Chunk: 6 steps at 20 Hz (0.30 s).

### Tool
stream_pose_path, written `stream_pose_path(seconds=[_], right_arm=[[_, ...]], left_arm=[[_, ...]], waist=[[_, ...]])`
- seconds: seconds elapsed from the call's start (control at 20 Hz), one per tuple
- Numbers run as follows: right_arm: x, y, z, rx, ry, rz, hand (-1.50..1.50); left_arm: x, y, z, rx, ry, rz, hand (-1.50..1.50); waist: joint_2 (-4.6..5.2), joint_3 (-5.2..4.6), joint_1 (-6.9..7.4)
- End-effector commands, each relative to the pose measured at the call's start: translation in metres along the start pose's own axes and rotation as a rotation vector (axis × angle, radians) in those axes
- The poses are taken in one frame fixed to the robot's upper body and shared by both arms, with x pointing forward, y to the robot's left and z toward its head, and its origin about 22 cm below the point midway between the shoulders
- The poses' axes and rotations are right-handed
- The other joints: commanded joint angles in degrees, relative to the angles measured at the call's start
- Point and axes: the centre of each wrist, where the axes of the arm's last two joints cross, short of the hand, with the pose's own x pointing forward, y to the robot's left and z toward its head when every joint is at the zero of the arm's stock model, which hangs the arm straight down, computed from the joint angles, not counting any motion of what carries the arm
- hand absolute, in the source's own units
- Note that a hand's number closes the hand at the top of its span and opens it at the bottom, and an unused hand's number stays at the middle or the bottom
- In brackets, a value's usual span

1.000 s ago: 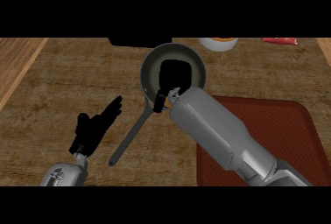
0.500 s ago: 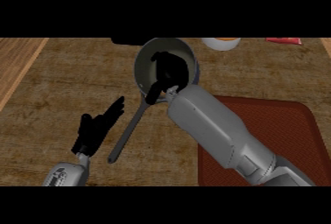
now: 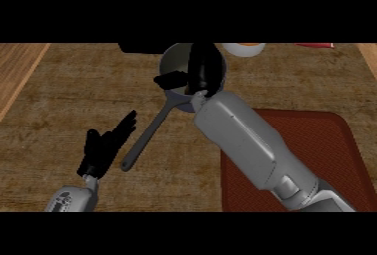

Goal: Pick the croissant from the tray and place it in the pot

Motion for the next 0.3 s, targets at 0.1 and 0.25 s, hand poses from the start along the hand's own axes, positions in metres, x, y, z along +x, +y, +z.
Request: stream_pose_path(seconds=[0.1,0.25], right_arm=[[-0.008,-0.011,0.000,-0.165,-0.022,-0.196,-1.50],[-0.034,-0.037,0.005,-0.164,-0.046,-0.259,-1.50]], left_arm=[[-0.009,0.009,0.007,0.038,0.016,0.016,0.00],[-0.014,0.018,0.008,0.072,0.013,0.021,0.00]], waist=[[-0.56,-0.02,-2.31],[-0.78,-0.01,-3.57]])
